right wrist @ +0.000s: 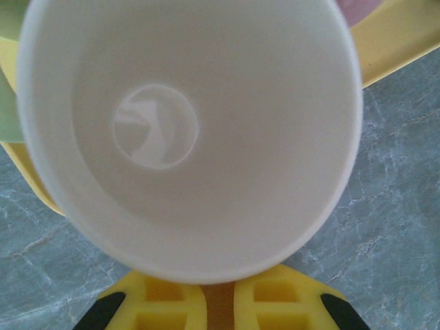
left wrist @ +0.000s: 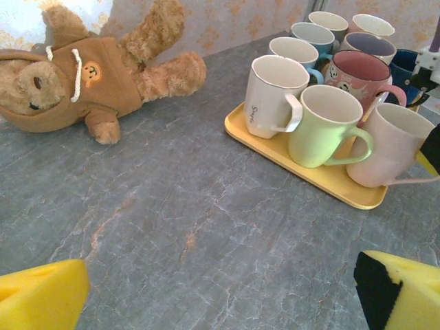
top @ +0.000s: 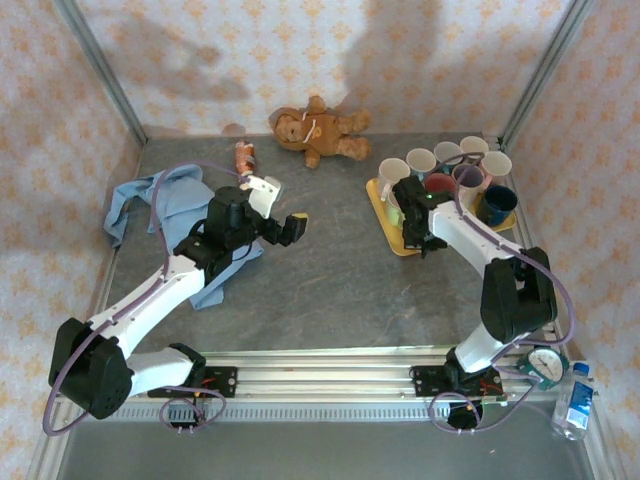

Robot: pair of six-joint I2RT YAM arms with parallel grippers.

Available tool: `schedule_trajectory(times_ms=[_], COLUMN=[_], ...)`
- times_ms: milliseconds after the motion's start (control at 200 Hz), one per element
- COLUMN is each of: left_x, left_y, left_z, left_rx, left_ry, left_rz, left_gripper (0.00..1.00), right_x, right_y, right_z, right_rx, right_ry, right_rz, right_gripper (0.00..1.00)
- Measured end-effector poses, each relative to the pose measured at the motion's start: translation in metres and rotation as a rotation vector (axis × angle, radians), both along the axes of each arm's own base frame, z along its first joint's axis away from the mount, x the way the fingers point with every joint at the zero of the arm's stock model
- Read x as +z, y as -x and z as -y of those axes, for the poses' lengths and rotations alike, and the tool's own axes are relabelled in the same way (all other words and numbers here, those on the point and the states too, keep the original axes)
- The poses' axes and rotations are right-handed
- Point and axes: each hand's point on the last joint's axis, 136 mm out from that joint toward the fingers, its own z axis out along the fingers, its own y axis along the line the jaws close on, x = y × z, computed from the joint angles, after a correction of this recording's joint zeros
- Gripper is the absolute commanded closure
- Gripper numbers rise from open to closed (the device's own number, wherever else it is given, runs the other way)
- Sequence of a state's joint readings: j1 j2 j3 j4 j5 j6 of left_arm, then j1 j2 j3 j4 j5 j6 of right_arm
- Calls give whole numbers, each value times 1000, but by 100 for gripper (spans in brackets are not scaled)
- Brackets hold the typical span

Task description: Turn the mug right side up

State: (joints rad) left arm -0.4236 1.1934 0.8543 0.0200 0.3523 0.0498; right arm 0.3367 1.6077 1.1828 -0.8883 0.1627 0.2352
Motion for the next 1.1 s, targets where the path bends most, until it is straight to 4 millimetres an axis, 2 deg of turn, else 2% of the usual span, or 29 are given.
schedule_trajectory(times_ms=[240, 385, 450, 540, 681, 736, 811, 856, 866, 881, 951, 1056, 1081, 1096], left_x=[2, 6, 11, 19, 21, 12, -11, -27, -32, -37, -65, -104, -112, -116], left_y=[-2, -4, -4, -3, -7, -9, -10, -9, -8, -7, -1, 1, 1, 0], left_z=[-7, -15, -21, -34, -72, -97, -135, -158, -164, -172, -204, -229, -232, -232], left_rx=[37, 89, 121, 180, 345, 436, 567, 641, 662, 685, 790, 879, 889, 892], left_ry=[-11, -12, -8, -7, -28, -57, -109, -135, -142, -148, -178, -220, -232, -237], left_rz=[13, 24, 36, 61, 87, 84, 55, 35, 28, 20, -16, -84, -98, -103], left_gripper=[0, 0, 0, 0, 0, 0, 0, 0, 0, 0, 0, 0, 0, 0], right_x=[0, 7, 19, 48, 94, 104, 108, 104, 103, 102, 94, 86, 85, 84], right_y=[-4, -3, 0, 4, -5, -14, -32, -41, -42, -44, -54, -68, -71, -73], right_z=[-2, -5, -6, -6, -9, -8, -1, 3, 4, 5, 10, 17, 19, 21], right_rx=[-7, -20, -26, -24, 24, 38, 56, 66, 69, 78, 95, 104, 104, 99], right_ry=[-13, -47, -74, -116, -202, -237, -263, -272, -272, -273, -278, -288, -290, -291], right_rz=[19, 45, 84, 178, 380, 440, 516, 548, 554, 563, 606, 667, 682, 692], right_gripper=[70, 61, 56, 50, 42, 40, 34, 28, 23, 20, 18, 15, 3, 0])
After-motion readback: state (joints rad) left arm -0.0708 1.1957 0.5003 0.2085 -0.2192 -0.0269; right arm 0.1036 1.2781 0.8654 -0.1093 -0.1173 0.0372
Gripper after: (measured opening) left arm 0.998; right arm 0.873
